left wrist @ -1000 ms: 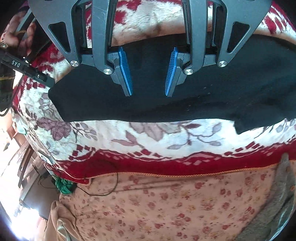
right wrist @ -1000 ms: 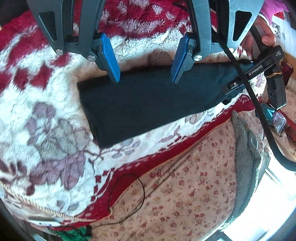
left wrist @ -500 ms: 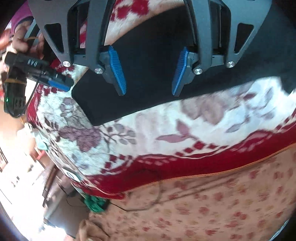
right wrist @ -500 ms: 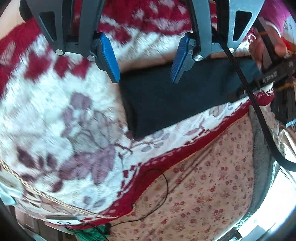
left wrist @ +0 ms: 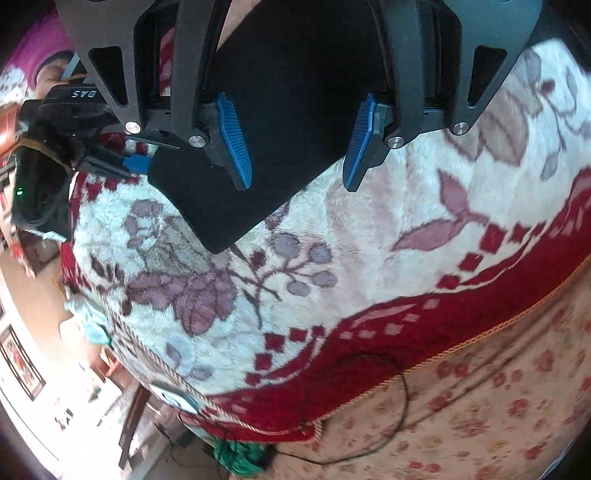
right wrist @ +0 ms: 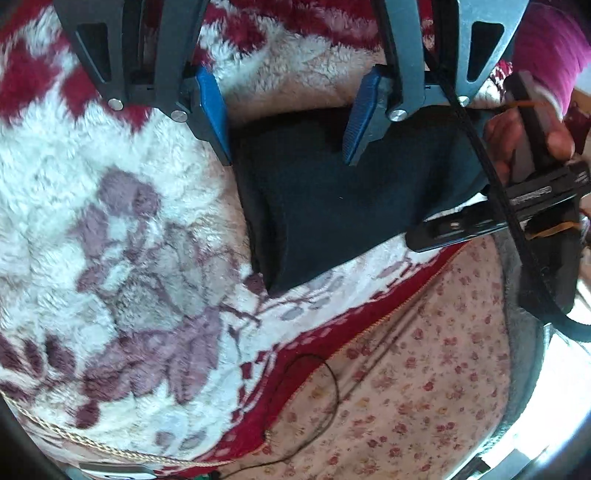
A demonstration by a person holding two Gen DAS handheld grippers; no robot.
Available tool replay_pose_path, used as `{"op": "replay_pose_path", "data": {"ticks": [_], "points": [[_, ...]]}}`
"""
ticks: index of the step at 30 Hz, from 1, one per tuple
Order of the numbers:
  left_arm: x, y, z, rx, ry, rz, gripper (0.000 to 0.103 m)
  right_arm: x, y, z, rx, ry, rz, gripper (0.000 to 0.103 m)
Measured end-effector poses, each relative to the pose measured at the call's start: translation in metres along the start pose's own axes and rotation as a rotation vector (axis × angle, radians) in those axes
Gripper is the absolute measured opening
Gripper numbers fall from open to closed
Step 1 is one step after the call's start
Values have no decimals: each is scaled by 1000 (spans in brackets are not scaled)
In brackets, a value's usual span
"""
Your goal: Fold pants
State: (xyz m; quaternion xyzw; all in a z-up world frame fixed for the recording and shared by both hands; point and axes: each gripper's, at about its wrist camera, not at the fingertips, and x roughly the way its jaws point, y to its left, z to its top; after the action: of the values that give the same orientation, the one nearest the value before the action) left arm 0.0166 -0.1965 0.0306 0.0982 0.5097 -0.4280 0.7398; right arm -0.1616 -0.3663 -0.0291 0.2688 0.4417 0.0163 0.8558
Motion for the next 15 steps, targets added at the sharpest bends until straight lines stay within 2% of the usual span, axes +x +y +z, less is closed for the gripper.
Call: {"op": "replay_pose_path", "data": {"ticks": [1,2,3,5,9,15], "points": [[3,-1,2,11,8,1,51,-1,1,-1,-22,-11,5,48],[7,-2,5,28,18,4,51,-2,1,-3,-27,-21,8,31],[11,-4,8,51,27,0,51,-3,-3,-6,-6,-23,37,26],[16,-7,12,82,33,-19,51,-5,-6,-9,30,-44,66,23],[27,-13,24,133,50,-74,51,-5,-3,-12,29,-49,66,22],[46,-13,36,184,97,-83,51,-7,-5,-14,26,-59,83,21]]}}
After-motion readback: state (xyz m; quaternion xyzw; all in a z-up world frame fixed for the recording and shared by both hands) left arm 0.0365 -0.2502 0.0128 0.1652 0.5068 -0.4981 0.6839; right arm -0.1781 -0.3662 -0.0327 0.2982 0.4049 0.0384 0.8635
